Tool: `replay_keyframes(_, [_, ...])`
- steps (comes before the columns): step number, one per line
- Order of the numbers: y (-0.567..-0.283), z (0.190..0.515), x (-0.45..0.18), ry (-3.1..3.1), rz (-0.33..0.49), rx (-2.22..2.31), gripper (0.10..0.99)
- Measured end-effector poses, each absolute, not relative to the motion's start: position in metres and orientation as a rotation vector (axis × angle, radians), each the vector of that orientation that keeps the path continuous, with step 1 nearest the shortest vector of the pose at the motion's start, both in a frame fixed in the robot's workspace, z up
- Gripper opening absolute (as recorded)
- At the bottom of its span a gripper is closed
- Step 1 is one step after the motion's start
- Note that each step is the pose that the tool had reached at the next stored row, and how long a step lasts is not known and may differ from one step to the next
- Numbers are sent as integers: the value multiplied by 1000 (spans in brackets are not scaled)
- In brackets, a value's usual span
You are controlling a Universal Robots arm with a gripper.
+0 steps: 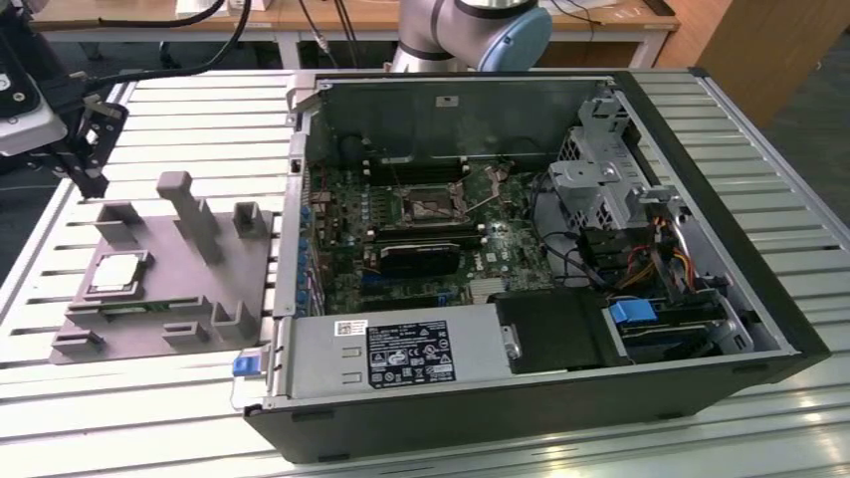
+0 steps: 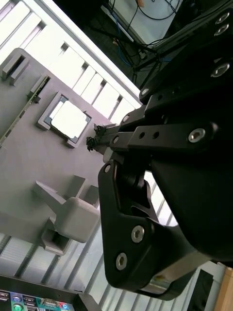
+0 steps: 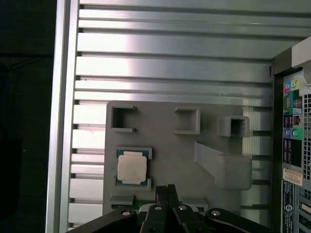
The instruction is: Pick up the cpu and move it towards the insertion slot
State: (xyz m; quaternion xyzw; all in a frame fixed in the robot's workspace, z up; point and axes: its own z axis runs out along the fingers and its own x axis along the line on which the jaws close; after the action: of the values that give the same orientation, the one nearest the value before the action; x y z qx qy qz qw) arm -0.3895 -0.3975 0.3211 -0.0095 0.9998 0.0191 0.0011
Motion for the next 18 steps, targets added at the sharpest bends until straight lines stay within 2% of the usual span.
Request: replay_keyframes(18, [-398, 288, -406, 3137, 60, -30, 102])
